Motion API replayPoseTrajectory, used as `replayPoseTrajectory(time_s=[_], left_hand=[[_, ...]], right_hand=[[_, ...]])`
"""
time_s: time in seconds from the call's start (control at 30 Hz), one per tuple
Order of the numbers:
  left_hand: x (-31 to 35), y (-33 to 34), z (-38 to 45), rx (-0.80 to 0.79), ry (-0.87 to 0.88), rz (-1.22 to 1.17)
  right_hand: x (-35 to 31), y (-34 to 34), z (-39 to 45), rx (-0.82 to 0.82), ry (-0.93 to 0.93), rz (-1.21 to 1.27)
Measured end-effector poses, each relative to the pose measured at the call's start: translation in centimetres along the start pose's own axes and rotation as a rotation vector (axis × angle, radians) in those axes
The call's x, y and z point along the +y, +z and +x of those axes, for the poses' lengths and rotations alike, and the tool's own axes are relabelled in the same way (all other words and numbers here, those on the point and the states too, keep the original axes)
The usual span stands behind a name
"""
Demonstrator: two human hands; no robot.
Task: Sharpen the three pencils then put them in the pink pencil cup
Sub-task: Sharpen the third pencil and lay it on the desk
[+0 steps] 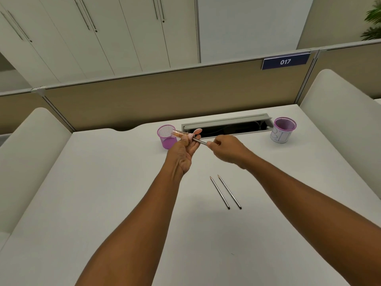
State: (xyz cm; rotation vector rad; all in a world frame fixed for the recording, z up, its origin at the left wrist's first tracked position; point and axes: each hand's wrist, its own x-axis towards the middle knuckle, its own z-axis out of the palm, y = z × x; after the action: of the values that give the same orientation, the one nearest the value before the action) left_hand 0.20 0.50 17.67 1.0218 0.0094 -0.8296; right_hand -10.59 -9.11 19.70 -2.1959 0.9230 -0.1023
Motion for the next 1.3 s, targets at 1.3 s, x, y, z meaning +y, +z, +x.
replayPoseTrajectory(time_s=[1.3], left_hand=[[0.8,-0.5,-0.4,0.05,-0.016,-0.003]], right_hand=[[2.1,1.9,-1.5,0.691,-0.616,-0.561]])
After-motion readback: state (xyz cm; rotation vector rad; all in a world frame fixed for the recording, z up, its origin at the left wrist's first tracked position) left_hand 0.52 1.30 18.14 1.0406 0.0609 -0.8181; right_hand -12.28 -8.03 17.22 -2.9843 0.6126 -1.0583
